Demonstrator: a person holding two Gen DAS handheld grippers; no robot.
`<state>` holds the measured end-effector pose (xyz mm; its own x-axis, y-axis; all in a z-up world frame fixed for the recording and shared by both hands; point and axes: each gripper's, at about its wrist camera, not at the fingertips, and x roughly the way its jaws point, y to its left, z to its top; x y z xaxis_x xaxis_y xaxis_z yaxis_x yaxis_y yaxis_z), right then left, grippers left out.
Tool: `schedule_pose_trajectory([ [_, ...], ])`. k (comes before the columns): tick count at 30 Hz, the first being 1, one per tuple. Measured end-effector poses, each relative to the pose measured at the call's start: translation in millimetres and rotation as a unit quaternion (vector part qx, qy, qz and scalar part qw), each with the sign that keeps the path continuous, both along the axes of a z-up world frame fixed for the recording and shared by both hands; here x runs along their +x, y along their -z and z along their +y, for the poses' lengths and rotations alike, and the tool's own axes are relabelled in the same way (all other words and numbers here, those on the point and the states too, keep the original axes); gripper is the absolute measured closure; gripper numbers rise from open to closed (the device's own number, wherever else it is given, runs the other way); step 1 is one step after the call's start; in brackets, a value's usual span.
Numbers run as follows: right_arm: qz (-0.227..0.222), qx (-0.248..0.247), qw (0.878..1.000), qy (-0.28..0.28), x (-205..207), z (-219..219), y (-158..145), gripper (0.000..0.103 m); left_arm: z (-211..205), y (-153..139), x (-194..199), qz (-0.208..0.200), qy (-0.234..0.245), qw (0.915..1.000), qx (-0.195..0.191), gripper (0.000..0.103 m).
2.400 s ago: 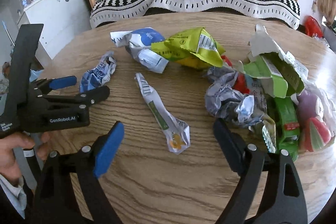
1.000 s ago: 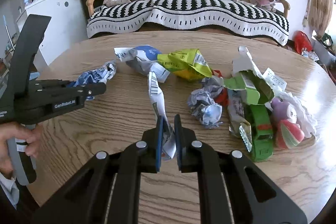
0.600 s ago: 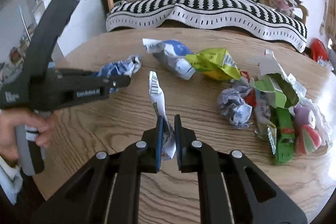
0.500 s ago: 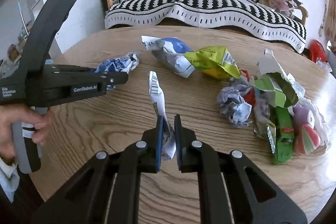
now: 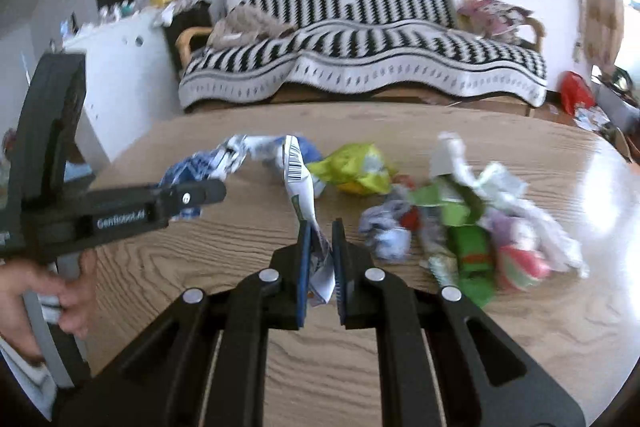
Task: Collect trash
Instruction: 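Grasp the white barcode wrapper strip with the right gripper, then carry the blue cloth and wrapper strip over the black bin and open both grippers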
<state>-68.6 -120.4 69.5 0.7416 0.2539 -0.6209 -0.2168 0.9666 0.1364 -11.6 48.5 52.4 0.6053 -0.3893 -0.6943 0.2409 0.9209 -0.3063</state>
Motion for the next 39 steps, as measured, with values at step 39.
schedule_pose_trajectory([
  [39, 0.189, 0.176, 0.917, 0.305, -253, -308, 139, 0.092, -345, 138, -202, 0.190, 0.324, 0.9235, 0.077, 0.083],
])
